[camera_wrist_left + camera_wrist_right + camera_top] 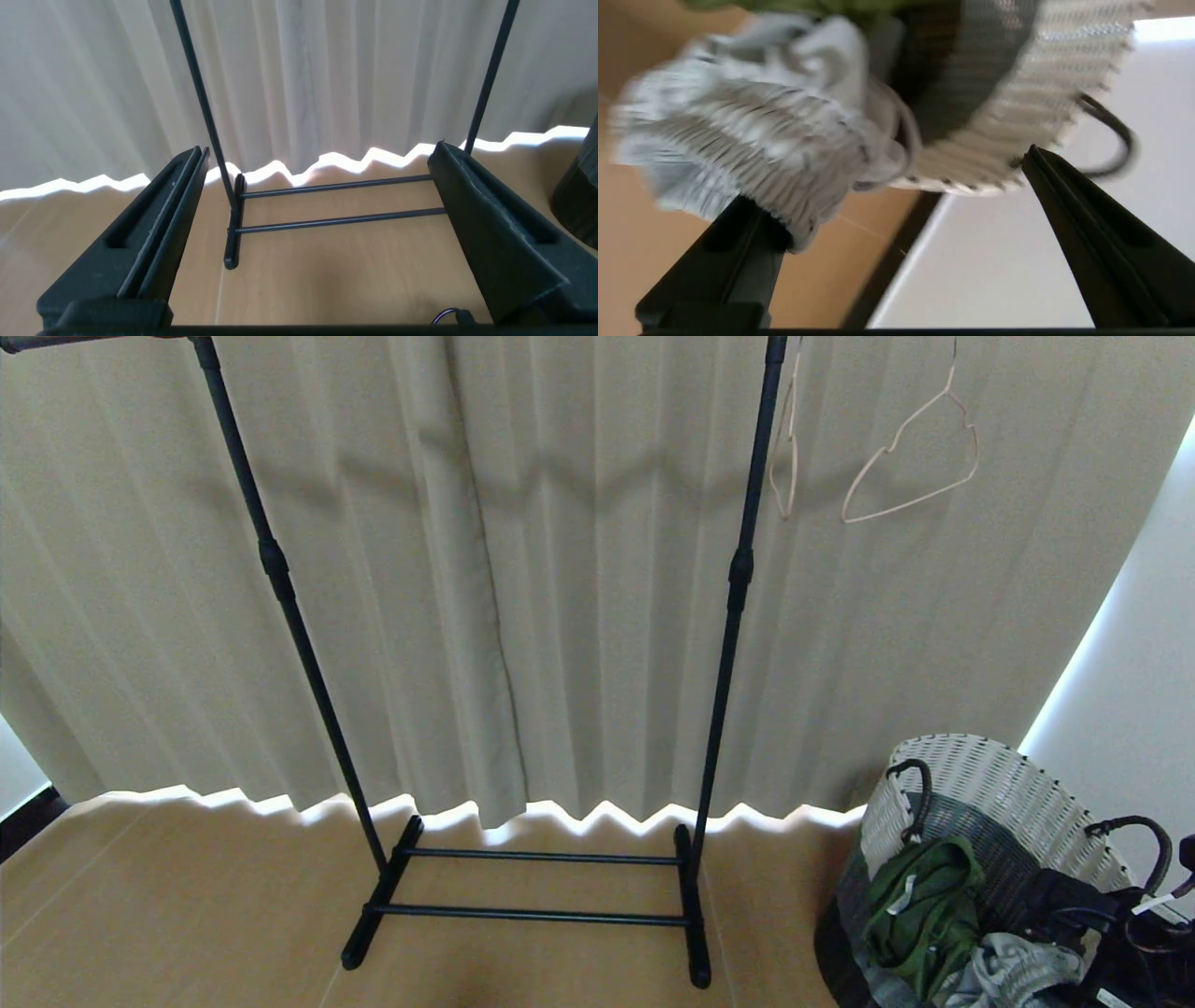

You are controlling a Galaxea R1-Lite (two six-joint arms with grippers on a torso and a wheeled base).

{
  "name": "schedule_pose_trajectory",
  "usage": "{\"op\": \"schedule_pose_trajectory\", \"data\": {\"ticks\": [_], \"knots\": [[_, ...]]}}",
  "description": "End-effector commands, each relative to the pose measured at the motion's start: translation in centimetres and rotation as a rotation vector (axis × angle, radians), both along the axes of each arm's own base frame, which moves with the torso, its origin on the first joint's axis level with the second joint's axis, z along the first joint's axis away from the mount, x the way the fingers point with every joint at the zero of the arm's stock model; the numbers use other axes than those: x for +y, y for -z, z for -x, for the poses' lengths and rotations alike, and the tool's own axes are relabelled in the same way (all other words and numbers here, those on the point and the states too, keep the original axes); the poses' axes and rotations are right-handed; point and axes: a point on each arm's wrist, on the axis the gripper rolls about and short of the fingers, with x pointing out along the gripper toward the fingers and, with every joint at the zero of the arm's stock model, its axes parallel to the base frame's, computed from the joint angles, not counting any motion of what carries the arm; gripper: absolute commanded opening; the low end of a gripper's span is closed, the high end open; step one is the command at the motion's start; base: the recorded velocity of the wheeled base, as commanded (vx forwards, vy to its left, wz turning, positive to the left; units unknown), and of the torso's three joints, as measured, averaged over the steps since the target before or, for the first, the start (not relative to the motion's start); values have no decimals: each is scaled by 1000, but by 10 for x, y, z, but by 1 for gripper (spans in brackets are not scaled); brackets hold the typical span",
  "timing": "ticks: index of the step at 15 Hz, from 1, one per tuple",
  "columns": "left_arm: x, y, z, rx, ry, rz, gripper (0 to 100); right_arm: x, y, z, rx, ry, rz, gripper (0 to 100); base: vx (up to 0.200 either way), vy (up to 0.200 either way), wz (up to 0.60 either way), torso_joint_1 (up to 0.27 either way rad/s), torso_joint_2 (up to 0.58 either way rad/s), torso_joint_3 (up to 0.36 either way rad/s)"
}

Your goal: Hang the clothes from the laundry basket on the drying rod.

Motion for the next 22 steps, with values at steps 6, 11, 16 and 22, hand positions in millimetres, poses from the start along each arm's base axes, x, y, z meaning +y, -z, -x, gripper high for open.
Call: {"op": "schedule_pose_trajectory", "data": {"ticks": [6,11,16,22], "knots": [[0,0,0,0,0,0,100,0,1,-4,-73,-42,-33,0,0,0,0,0,0,0],[0,0,0,1,0,10,100,0,-3,-3,-90,-27,-38,0,0,0,0,0,0,0],[0,0,0,4,6,29,100,7,-44,13,-206,62,-85,0,0,0,0,0,0,0],[0,0,0,4,6,29,100,30,-156,57,-140,222,-334,0,0,0,0,0,0,0]]}}
